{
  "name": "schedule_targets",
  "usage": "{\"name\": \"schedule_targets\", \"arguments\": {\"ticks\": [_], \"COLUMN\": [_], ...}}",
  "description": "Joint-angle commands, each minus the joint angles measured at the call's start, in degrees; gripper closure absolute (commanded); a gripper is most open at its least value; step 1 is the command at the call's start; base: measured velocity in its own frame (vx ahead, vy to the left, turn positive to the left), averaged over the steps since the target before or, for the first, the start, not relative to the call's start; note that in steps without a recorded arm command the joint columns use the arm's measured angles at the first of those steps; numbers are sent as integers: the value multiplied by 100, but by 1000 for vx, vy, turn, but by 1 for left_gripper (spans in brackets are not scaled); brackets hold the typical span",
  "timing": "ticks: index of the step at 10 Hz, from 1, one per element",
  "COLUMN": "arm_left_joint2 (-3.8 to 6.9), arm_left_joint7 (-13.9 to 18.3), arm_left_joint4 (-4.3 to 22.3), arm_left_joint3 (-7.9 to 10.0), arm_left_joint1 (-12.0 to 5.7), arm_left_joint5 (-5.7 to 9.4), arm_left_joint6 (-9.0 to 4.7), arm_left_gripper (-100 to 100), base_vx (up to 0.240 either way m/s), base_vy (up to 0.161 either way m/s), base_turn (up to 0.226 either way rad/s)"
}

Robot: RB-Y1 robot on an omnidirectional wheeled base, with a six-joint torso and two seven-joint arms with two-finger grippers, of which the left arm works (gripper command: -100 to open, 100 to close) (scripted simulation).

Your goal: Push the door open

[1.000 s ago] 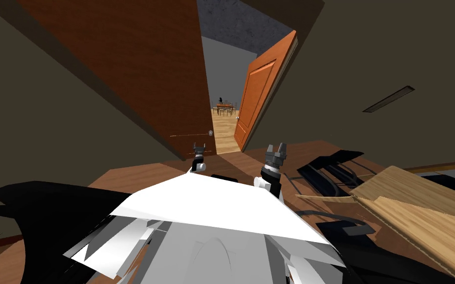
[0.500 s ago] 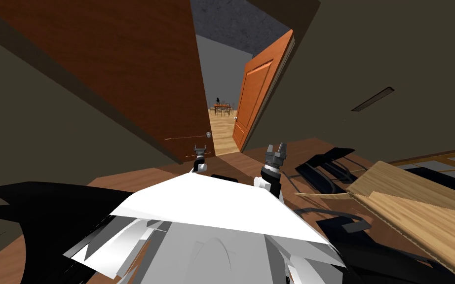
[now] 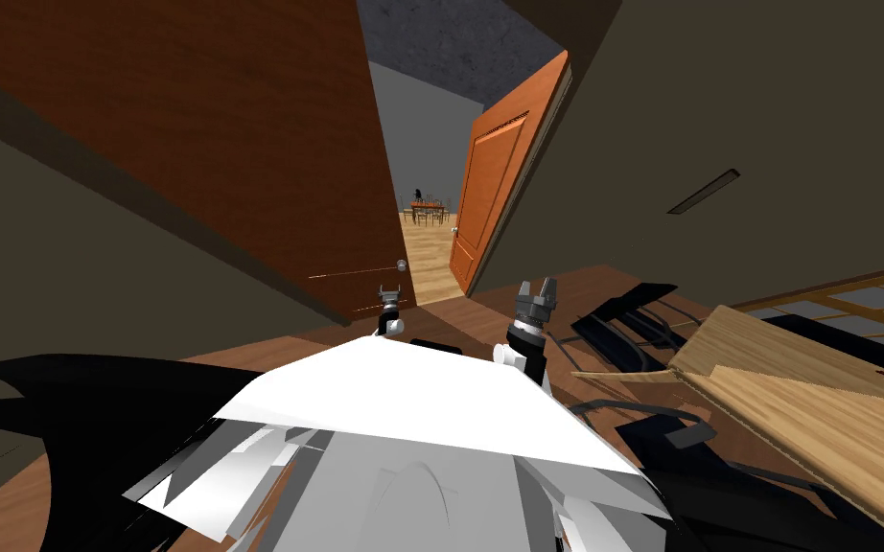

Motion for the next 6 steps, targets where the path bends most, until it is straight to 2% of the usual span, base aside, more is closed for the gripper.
{"name": "schedule_targets", "arguments": {"ticks": [1, 2, 4, 6], "arm_left_joint2": [-40, -82, -125, -211], "arm_left_joint7": [127, 274, 421, 656], "arm_left_joint4": [173, 385, 597, 935], "arm_left_joint3": [8, 11, 14, 19], "arm_left_joint1": [-74, -152, -230, -354], "arm_left_joint5": [103, 217, 331, 513], "arm_left_joint6": [-27, -62, -98, -154], "arm_left_gripper": [-100, -100, -100, -100], "base_vx": [82, 110, 114, 119], "base_vy": [36, 52, 72, 68], "base_turn": [-79, -102, -81, -107]}}
